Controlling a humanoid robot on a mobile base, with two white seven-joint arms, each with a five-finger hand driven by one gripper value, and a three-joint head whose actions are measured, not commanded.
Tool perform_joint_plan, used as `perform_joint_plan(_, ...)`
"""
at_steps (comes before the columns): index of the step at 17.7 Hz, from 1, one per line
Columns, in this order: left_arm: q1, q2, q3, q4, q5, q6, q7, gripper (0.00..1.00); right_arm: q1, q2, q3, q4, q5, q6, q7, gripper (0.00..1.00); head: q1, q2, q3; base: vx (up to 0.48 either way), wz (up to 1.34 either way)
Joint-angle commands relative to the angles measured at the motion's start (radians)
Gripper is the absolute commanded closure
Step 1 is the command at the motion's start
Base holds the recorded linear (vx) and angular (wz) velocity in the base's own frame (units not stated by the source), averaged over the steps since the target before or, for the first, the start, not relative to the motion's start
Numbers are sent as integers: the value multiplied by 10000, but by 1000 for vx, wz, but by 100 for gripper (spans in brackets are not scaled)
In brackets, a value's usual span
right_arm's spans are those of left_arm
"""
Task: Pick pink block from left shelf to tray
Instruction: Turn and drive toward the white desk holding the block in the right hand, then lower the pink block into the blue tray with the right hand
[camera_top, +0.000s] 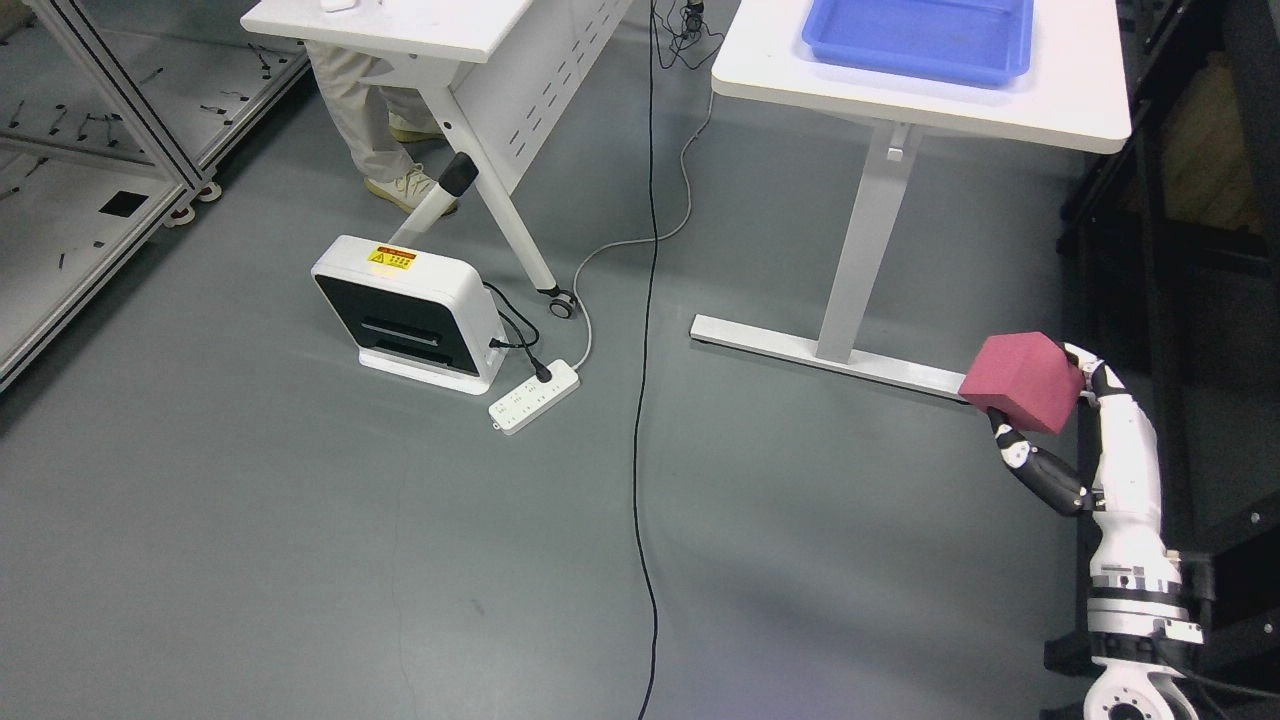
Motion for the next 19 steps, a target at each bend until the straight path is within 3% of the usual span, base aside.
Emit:
perform_joint_plan(1, 91, 175, 0, 0, -15, -8, 3, 0, -18, -175, 81, 8, 0, 33, 1, 95, 0, 0, 0, 193, 109)
perform_joint_plan(19, 91, 175, 0, 0, -15, -8, 3, 0, -18, -175, 188, 8, 0, 33, 17, 95, 0, 0, 0, 312, -68)
